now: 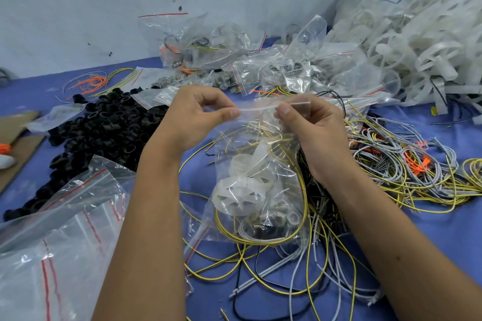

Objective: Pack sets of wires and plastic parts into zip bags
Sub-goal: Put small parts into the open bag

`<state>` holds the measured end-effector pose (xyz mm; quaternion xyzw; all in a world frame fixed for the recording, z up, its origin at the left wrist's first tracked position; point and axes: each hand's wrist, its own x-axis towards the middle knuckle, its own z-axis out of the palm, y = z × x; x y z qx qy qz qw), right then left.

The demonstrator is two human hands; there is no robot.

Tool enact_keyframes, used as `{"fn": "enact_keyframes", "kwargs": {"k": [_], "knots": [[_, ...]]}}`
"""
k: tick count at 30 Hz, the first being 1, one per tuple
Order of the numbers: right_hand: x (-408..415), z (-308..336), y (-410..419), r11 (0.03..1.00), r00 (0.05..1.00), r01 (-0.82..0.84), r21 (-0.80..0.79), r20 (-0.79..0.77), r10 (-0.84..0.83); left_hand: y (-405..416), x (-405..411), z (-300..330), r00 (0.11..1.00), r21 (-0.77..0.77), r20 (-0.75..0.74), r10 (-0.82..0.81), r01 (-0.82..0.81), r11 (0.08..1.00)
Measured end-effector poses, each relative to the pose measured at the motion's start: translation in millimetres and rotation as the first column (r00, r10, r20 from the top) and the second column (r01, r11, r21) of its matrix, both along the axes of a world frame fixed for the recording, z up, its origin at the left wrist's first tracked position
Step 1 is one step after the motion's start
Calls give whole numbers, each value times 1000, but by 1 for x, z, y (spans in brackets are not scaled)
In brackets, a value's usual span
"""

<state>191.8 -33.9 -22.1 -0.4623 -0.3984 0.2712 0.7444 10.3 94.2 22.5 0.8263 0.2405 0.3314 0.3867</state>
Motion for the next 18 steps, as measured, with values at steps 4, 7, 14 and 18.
{"fn": "enact_keyframes", "kwargs": {"k": [4,7,14,18], "knots": [[0,-1,1,1000,1000,-4,6,0,4,-1,1,0,1000,4,-5,7,-7,1000],[1,0,1,1000,1000,-10,15,29,10,-2,2,4,999,35,-43,19,-17,999],[0,-2,2,999,996,-30,34,90,26,-9,15,6,994,90,-102,39,-30,996],[0,-2,2,999,994,-30,35,102,27,-12,16,11,993,92,-118,12,-1,996]]}}
